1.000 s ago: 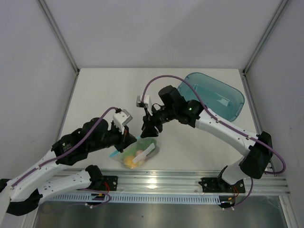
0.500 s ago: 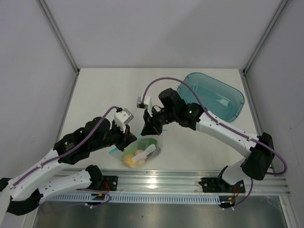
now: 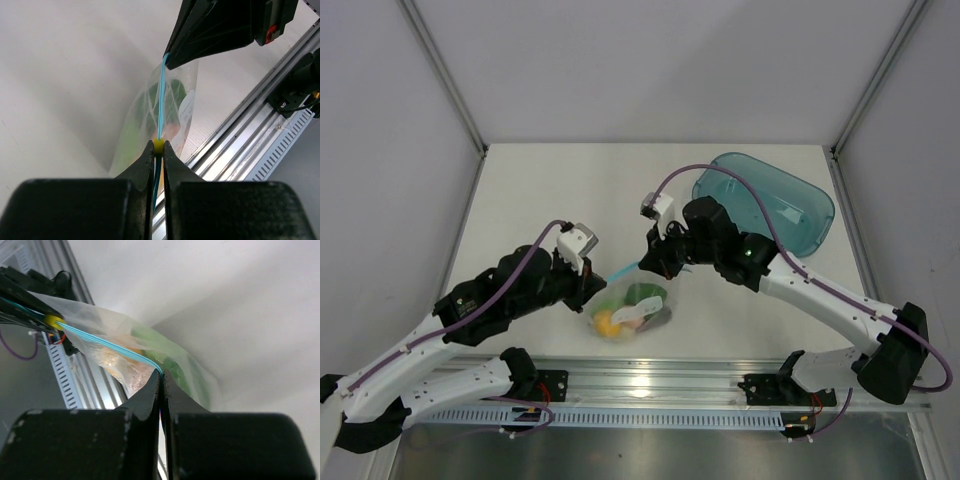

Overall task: Place the food in the zip-top bag and seal the zipper
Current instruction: Zip the zipper food storage bag at the center of the board.

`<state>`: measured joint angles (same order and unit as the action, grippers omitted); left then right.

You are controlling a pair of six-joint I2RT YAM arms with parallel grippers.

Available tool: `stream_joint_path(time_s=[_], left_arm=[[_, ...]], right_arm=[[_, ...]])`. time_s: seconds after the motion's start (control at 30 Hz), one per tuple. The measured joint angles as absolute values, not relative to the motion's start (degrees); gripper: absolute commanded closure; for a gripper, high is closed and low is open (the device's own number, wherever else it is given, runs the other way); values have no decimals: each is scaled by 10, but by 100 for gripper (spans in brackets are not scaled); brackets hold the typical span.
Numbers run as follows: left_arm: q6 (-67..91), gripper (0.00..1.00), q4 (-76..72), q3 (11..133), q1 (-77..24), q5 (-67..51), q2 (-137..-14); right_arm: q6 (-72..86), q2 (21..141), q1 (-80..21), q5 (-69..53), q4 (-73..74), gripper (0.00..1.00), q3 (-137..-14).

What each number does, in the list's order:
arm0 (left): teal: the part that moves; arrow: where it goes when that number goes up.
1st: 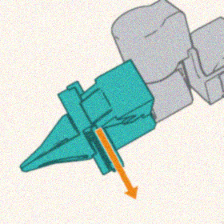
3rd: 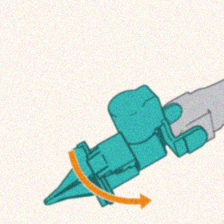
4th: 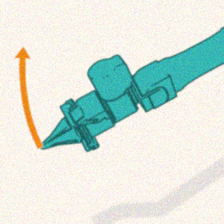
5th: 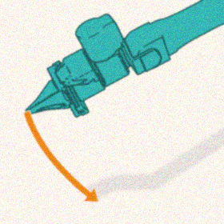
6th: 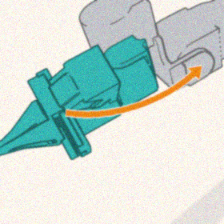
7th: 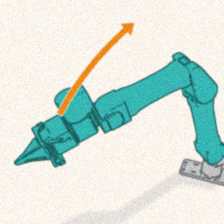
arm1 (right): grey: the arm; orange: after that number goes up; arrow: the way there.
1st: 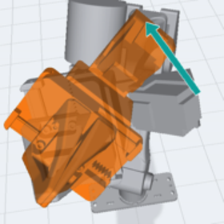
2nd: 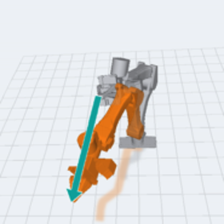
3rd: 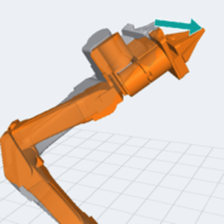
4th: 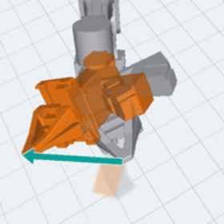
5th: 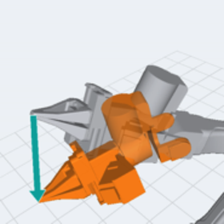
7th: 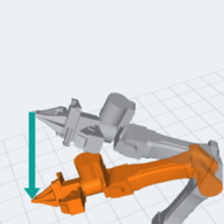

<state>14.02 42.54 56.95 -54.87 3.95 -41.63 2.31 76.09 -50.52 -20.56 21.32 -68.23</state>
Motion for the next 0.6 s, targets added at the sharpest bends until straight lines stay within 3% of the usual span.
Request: stream_joint_path(time_s=[0.6], left_arm=[[168,99,443,561,-549,109,-371]], right_arm=[[55,720,-485,-118,208,100,-644]])
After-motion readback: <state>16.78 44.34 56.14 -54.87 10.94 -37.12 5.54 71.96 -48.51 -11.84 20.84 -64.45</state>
